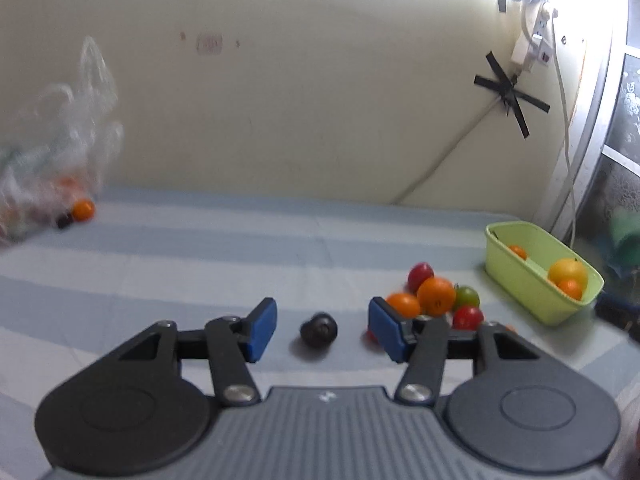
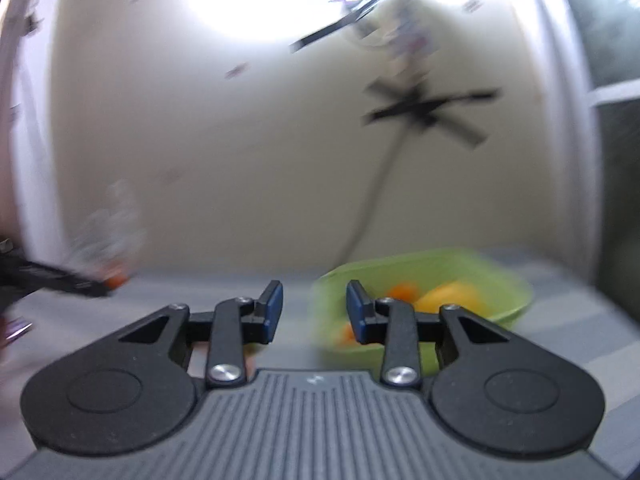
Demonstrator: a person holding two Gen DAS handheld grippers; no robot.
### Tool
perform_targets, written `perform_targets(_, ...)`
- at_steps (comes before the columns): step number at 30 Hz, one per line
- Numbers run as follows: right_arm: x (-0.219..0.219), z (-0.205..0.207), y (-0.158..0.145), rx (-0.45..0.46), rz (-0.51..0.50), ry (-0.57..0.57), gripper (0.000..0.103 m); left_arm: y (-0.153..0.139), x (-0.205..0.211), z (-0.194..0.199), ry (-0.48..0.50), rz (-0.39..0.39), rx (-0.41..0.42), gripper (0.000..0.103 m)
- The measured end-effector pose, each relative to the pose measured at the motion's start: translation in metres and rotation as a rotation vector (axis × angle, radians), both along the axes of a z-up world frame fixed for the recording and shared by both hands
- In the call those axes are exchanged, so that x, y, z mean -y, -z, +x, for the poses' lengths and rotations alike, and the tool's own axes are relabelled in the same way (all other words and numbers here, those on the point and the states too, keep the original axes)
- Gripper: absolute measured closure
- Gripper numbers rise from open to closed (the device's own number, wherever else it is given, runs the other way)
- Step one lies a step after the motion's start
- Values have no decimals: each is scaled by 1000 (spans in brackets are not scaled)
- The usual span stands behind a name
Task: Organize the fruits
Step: 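Grasp a black plum with the left tool while the right tool grasps an orange cherry tomato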
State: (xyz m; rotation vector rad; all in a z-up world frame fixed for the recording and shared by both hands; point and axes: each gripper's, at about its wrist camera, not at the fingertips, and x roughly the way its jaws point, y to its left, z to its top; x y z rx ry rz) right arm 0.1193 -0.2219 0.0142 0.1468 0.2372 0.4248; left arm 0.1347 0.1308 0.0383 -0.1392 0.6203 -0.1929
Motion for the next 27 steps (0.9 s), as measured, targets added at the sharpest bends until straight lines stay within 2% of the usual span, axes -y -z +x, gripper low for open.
perform_targets(2, -24, 0, 4, -51, -47, -59, 64, 10, 5, 10, 30, -2, -8, 40)
perform_targets(6, -65, 9, 13, -140, -167, -90, 64, 29, 16, 29, 78, 40, -31, 40)
perform_targets(9, -77, 22, 18, -218, -174, -101, 62, 38, 14, 36, 87, 34, -49, 40)
perform_targets(11, -81, 30, 19, -256, -168, -108, 56, 42, 12, 38, 83, 35, -52, 41)
perform_targets(13, -84, 40, 21, -275, -169, -103, 54, 46, 10, 39, 84, 22, -66, 46)
perform_targets(16, -88, 50, 26, -312, -168, -103, 54, 46, 10, 37, 83, 36, -58, 72)
perform_targets(17, -91, 51, 27, -321, -175, -109, 57, 47, 11, 38, 81, 44, -57, 76)
perform_targets(18, -93, 53, 29, -321, -185, -105, 71, 46, 11, 36, 80, 36, -57, 76)
perform_targets(19, -94, 51, 28, -309, -194, -100, 73, 45, 9, 32, 74, 20, -62, 76)
perform_targets(23, -90, 36, 26, -290, -195, -78, 73, 39, 12, 1, 75, -7, -42, 76)
perform_targets(27, -76, 4, 23, -258, -177, -70, 73, 32, 30, -42, 124, -35, -18, 76)
